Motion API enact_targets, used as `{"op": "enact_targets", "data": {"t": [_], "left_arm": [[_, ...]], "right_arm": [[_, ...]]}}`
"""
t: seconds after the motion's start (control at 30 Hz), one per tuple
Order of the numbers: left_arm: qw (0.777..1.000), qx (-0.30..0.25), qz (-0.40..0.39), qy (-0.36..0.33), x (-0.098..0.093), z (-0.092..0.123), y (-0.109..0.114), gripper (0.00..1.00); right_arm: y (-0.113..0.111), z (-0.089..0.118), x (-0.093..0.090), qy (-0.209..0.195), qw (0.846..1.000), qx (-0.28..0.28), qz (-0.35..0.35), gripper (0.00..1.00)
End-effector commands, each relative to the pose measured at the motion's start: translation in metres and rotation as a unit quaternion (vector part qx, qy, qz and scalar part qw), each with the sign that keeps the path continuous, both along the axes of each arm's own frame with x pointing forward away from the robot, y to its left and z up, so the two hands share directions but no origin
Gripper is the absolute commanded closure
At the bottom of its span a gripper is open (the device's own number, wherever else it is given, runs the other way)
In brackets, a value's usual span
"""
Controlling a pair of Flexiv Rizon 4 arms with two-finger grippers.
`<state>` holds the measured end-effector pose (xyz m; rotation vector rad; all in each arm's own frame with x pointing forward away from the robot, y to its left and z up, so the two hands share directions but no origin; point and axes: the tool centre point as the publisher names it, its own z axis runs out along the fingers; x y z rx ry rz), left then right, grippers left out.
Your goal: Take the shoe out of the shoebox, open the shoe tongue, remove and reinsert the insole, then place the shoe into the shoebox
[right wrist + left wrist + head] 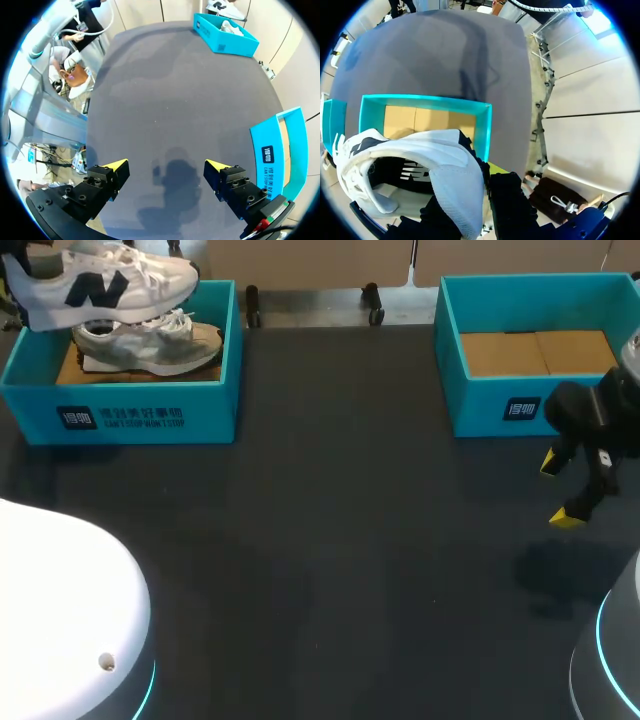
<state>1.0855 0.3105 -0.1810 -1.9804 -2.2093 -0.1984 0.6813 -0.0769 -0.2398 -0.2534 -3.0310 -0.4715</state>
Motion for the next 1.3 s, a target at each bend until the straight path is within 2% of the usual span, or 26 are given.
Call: {"op": "enact_targets", "data": {"t": [0.03, 0.2, 0.47, 0.57, 1.27, 1.3], "left_arm": [[1.0, 0.009, 0.001, -0.001, -0.013, 0.017, -0.004, 1.0], [1.0, 0.008, -0.001, -0.004, -0.028, 0.029, -0.01, 1.0], [1.0, -0.007, -0.019, -0.017, -0.075, 0.047, -0.029, 1.0], [0.999, -0.024, -0.041, -0.003, -0.091, 0.055, -0.035, 1.0], [0.999, -0.024, -0.041, -0.003, -0.091, 0.055, -0.035, 1.0], [0.999, -0.019, -0.038, -0.007, -0.097, 0.057, -0.039, 1.0]], "right_arm": [[0.0, -0.001, -0.001, -0.001, 1.0, -0.001, 0.0, 0.0], [0.0, -0.001, -0.001, -0.001, 1.0, -0.001, 0.0, 0.0], [0.0, -0.001, -0.001, -0.001, 1.0, -0.001, 0.0, 0.0], [0.0, -0.001, -0.001, -0.001, 1.0, -0.001, 0.0, 0.0], [0.0, -0.001, -0.001, -0.001, 1.0, -0.001, 0.0, 0.0], [0.0, -0.001, -0.001, -0.001, 1.0, -0.001, 0.0, 0.0]]}}
